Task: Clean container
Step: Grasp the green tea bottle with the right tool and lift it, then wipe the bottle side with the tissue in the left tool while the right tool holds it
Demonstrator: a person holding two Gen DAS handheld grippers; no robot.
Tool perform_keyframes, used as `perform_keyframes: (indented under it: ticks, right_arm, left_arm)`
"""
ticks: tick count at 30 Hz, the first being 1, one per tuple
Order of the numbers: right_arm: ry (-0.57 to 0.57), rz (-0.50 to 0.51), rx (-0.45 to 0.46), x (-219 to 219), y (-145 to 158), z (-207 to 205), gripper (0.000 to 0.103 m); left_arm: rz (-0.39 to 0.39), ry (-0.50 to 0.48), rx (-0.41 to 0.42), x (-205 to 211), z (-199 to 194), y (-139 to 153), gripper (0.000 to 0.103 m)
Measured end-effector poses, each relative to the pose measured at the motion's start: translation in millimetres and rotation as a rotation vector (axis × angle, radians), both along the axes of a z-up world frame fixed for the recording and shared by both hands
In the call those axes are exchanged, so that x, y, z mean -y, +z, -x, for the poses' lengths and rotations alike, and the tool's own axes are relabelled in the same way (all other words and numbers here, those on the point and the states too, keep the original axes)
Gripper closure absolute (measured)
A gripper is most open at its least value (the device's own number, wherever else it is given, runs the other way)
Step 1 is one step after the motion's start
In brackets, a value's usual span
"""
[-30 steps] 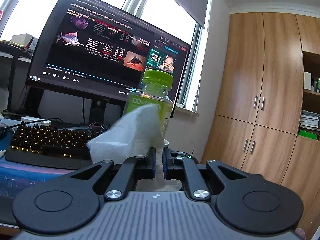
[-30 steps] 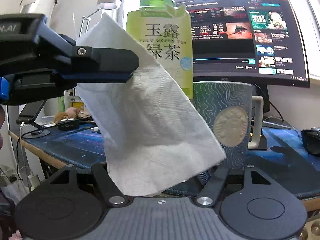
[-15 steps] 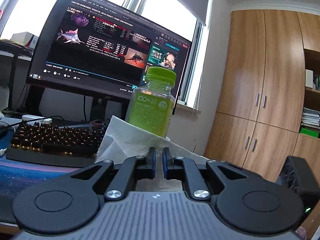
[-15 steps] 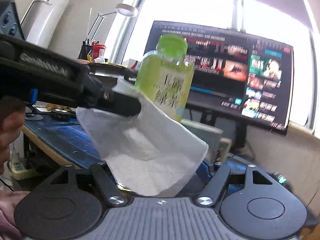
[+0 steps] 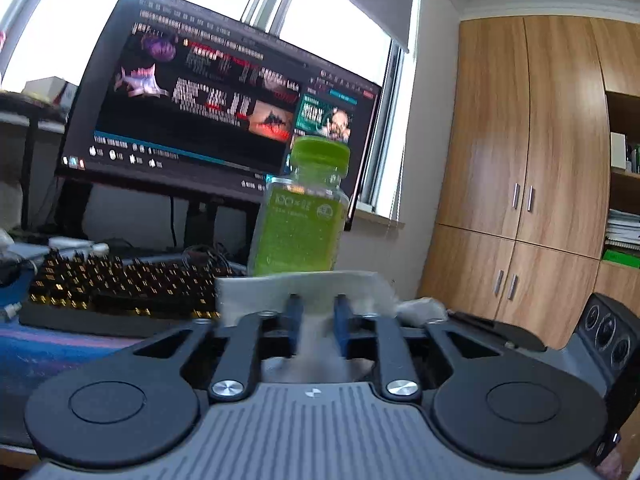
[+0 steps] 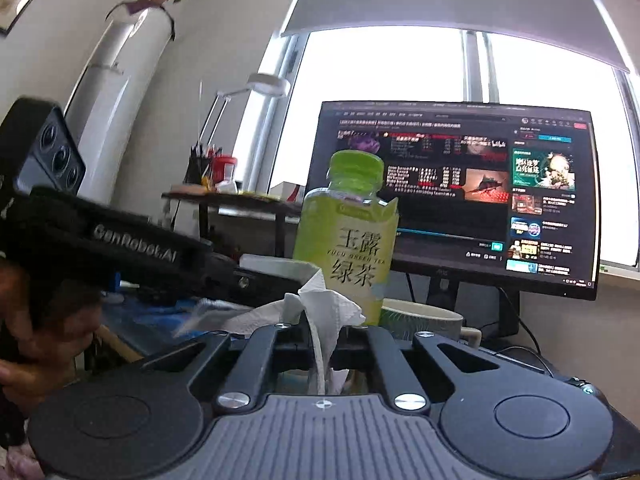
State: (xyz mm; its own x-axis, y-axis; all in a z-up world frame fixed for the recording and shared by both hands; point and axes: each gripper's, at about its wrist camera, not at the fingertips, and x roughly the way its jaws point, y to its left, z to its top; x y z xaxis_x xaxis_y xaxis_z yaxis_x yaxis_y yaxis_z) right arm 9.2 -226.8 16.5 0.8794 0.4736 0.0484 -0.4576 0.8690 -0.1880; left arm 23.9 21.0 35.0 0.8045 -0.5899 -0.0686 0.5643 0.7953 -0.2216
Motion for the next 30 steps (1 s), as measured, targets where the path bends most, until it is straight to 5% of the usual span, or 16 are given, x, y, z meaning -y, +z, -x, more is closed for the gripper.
perform_keyframes:
  ticks: [3,5,8,14,17,30]
  right_arm:
    - [-0.021,-0.076,0.025,10,5,2,0.097]
    - [-0.029,-0.119,0.047,15,8,5,0.097]
    - [-0.081,-0.192,0.062,19,14,6,0.097]
    - [-0.175,-0.297,0.062,22,22,6,0.097]
    - [-0.177,-0.314,0.071,21,23,11,0.097]
    - [-0.135,-0.278,-0.082,5,3,-22,0.097]
  left_arm:
    - [-0.014,0.042,0.040,-5,8,3,0.051]
    - [-0.015,0.046,0.050,-9,10,3,0.049]
    - [-0.073,0.067,0.049,-8,8,-2,0.032]
    - [-0.151,0.085,0.019,17,-6,-22,0.033]
    - [-0.139,0.090,-0.011,27,-15,-28,0.046]
    - [-0.110,0.125,-0.028,34,-22,-37,0.043]
